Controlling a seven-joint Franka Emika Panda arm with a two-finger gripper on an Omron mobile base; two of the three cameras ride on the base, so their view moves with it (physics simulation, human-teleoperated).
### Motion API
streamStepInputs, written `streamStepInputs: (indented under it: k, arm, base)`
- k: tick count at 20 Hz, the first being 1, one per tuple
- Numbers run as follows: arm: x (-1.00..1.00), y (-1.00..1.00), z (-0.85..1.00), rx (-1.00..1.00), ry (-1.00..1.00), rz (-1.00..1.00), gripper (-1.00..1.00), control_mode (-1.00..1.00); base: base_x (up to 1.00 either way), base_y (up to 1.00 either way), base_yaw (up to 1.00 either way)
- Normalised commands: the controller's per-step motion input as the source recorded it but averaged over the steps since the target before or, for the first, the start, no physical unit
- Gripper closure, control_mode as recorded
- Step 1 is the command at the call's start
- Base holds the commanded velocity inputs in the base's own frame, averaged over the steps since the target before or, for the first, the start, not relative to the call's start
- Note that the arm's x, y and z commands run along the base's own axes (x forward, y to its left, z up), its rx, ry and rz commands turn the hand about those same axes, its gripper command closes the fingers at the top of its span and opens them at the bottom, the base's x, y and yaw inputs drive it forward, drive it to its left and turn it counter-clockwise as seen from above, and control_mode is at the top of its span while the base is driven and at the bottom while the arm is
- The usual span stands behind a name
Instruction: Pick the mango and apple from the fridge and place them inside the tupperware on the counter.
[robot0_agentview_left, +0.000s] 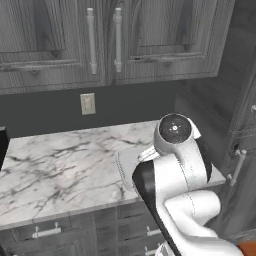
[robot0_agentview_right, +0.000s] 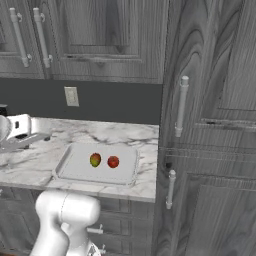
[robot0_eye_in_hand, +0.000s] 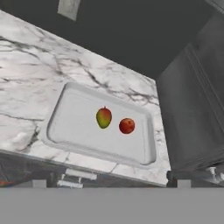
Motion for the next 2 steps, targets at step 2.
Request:
streamStepInputs:
  k: [2]
  arm:
    - [-0.26, 0.75, 0.06, -0.19, -0.13, -0.01, -1.00, -1.00]
  base:
    - [0.00, 0.00, 0.00]
